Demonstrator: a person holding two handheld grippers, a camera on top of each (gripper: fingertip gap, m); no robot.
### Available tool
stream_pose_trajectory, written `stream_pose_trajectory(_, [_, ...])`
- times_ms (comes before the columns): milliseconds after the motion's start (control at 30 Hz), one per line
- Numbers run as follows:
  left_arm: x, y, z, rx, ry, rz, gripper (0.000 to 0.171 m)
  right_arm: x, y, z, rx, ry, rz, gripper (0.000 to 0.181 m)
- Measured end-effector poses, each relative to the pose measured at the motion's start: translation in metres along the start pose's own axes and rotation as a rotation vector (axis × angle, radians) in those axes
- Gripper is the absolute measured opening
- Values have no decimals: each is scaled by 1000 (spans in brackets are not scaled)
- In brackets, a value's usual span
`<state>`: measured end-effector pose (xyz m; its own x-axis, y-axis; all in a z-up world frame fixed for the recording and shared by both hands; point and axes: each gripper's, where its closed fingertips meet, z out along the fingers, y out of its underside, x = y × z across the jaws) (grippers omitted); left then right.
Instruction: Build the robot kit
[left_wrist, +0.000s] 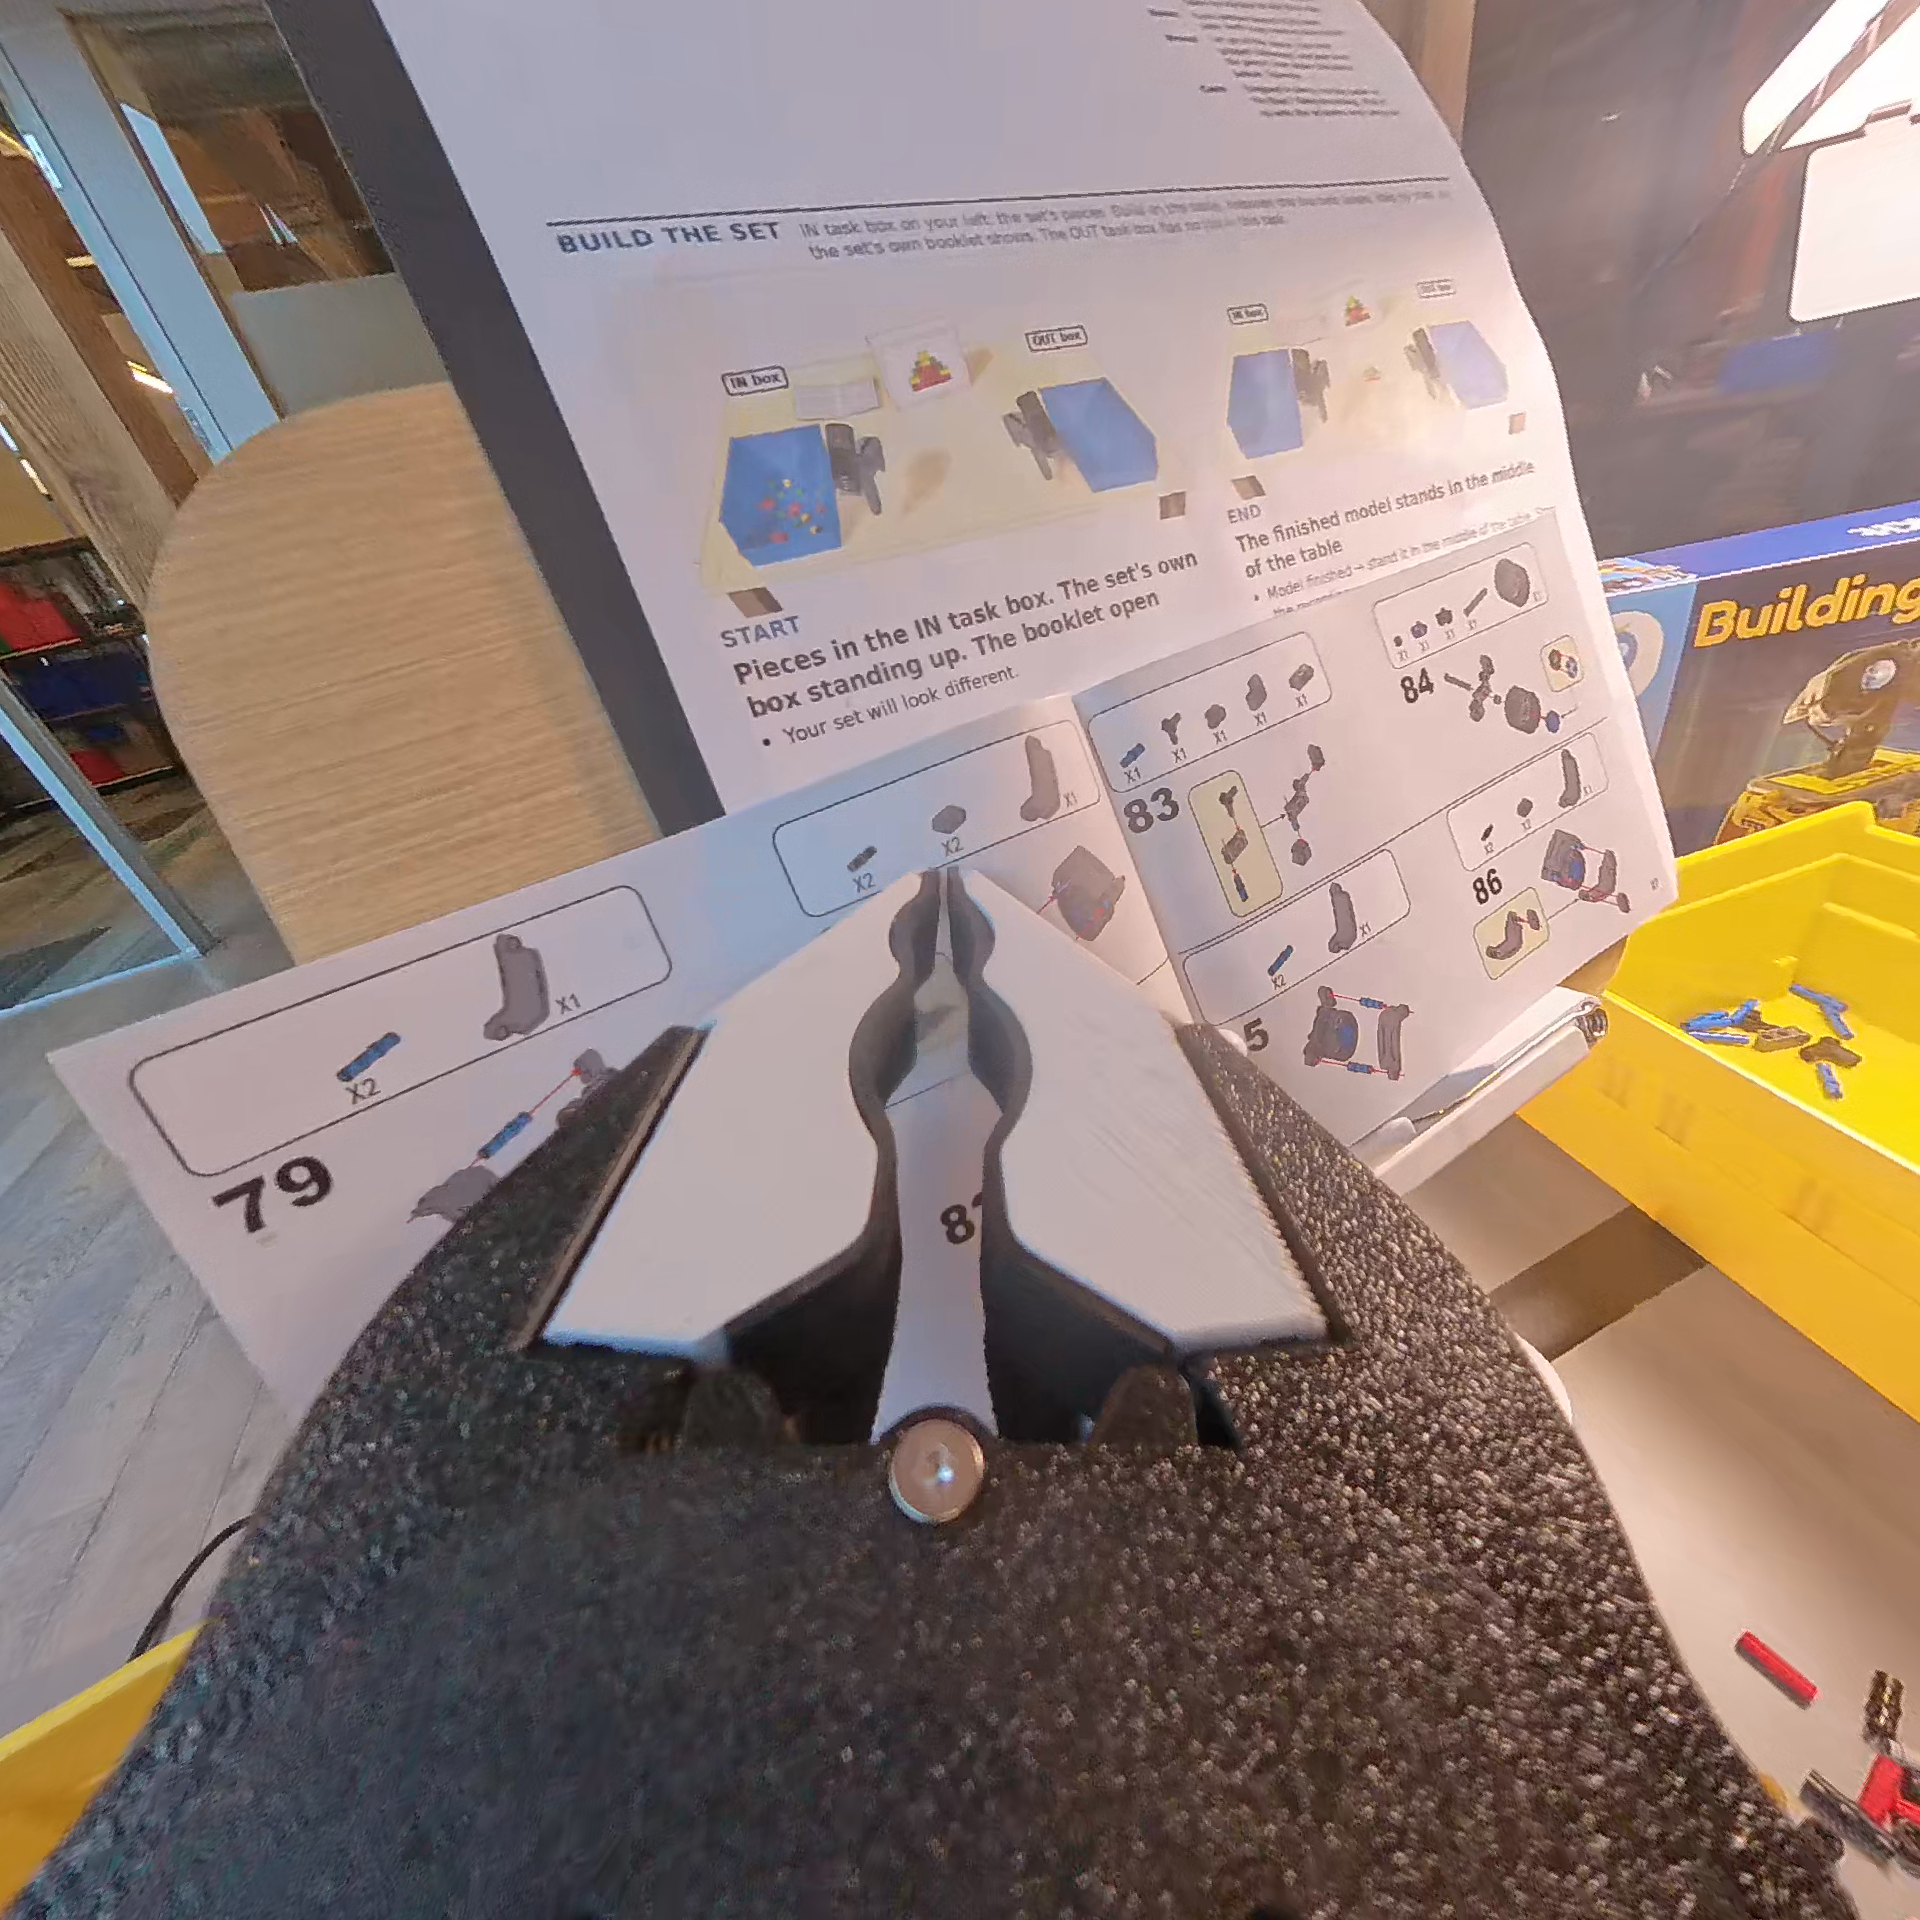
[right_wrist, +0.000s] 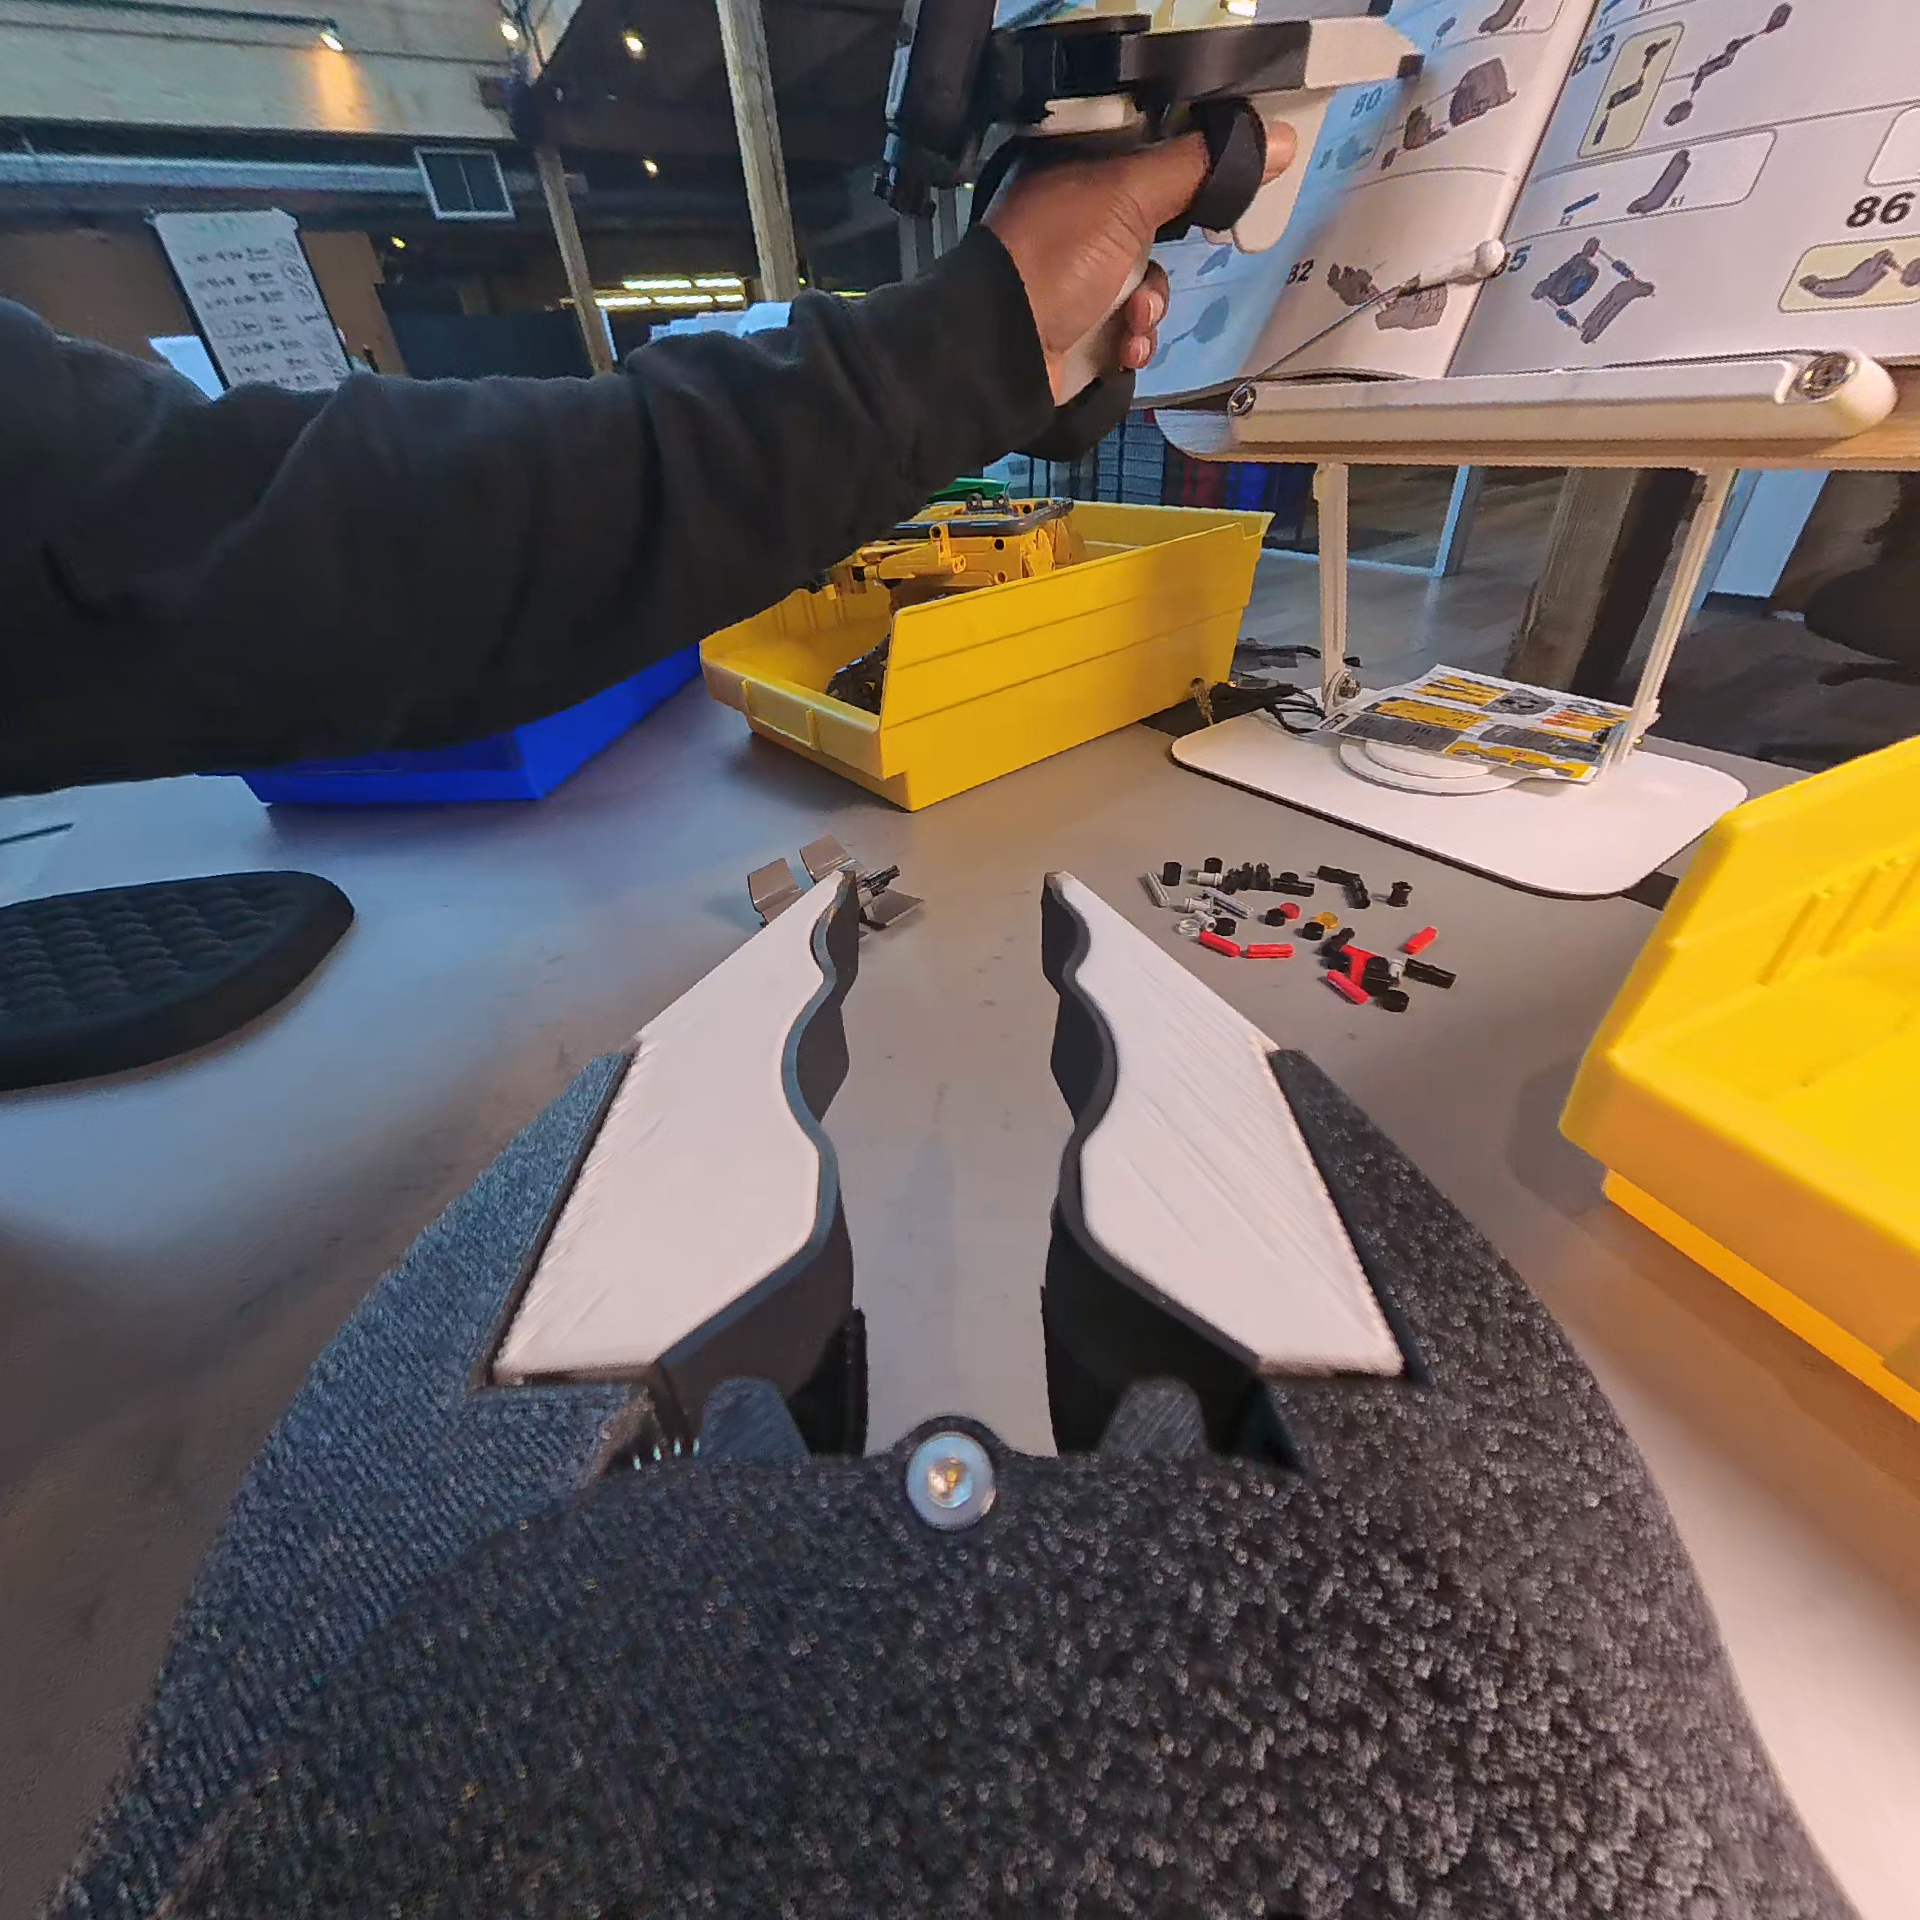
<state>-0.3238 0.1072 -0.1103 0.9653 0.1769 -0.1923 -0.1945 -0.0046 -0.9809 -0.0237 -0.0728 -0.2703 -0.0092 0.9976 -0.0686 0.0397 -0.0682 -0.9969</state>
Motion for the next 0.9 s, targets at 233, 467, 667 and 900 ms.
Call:
stream_pose_trajectory(233, [3,1,2,5,2,-26,3,2,0,-1,-1,-5,16,35])
stream_pose_trajectory(467, [7,-1,2,8,5,-15,4,2,1,-1,-3,-14,31,35])
stream_pose_trajectory(667, [21,-7,5,12,25,-2,5,2,2,-1,-10,-21,44,34])
stream_pose_trajectory(900, [26,-4,8,0,29,-5,7,2,3,-2,-19,-31,42,34])
